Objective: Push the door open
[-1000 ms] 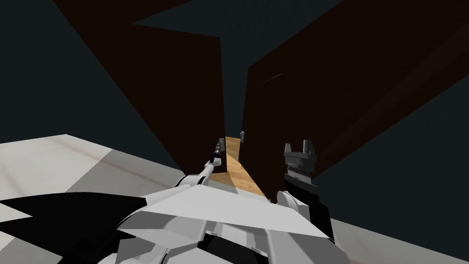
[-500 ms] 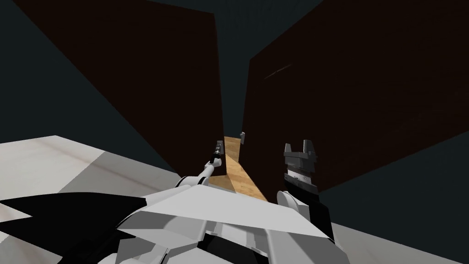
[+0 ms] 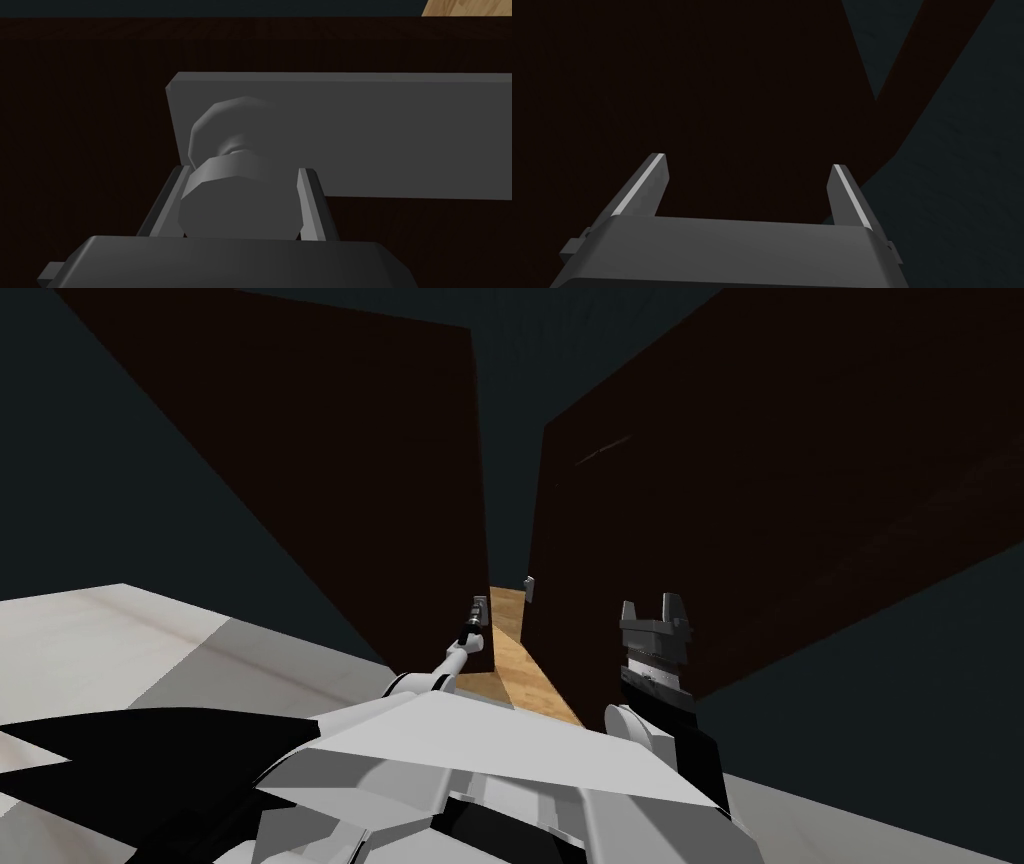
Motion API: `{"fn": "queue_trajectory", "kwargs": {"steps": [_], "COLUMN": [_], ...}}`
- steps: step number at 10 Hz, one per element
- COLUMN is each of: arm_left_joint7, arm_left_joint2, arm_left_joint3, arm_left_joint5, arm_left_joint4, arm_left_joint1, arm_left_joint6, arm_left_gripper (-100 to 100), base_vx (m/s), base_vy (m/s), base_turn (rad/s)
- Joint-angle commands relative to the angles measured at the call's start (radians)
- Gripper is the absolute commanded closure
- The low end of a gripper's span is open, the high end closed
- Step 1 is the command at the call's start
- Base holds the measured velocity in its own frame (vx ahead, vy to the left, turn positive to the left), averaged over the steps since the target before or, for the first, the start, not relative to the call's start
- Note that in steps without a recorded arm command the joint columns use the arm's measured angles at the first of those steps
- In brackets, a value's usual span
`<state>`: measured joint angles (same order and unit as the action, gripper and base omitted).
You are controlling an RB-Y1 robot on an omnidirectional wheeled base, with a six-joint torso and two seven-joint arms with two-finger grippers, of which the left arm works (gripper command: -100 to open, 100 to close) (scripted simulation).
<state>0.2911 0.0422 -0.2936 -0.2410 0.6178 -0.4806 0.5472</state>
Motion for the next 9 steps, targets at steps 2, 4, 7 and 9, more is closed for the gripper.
{"fn": "queue_trajectory", "kwargs": {"steps": [2,4,7,9], "arm_left_joint7": [0.043,0.064,0.090,0.118], "arm_left_joint2": [0.008,0.011,0.013,0.015], "arm_left_joint3": [-0.056,-0.083,-0.116,-0.152], "arm_left_joint5": [-0.021,-0.032,-0.044,-0.058], "arm_left_joint4": [-0.003,-0.004,-0.006,-0.007], "arm_left_joint1": [-0.012,-0.017,-0.024,-0.032], "arm_left_joint6": [0.030,0.044,0.062,0.081], "arm_left_gripper": [100,100,100,100], "base_vx": [0.085,0.116,0.098,0.046], "base_vy": [0.061,0.052,0.063,0.022], "base_turn": [-0.161,-0.093,-0.099,-0.066]}}
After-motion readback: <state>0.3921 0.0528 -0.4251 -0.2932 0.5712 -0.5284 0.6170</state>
